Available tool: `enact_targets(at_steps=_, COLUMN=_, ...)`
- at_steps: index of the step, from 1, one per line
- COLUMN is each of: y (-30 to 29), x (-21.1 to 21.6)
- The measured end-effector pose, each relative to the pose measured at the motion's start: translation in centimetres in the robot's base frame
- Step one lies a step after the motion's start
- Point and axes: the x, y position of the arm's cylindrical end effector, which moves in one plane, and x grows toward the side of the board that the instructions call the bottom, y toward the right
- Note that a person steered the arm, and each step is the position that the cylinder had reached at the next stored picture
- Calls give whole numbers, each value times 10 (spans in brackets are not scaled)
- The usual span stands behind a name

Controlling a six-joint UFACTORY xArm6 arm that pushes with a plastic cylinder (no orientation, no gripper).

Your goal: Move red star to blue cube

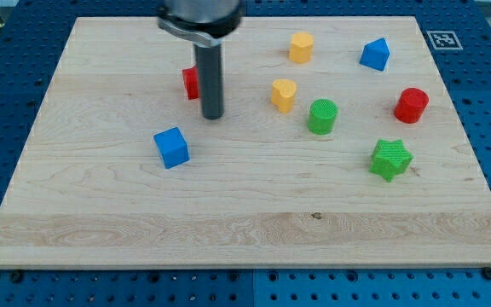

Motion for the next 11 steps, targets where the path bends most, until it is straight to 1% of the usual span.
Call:
enact_targets(at_steps=1, y=-50, x=0)
enact_targets(at_steps=2, y=-98, x=-18)
enact_targets(at_steps=3, y=-133, x=-76)
enact_targets(at_steps=4, y=-137, x=-112)
enact_targets(at_steps=5, y=-103, x=-115)
enact_targets(at_steps=6, y=-47, x=-110)
enact_targets(at_steps=7, y=6, x=-77)
enact_targets(at_steps=8, y=40, x=-21)
enact_targets(at_steps=9, y=51, x=-1)
enact_targets(at_steps=10, y=37, x=-28)
enact_targets(at_steps=11, y=5, x=-36)
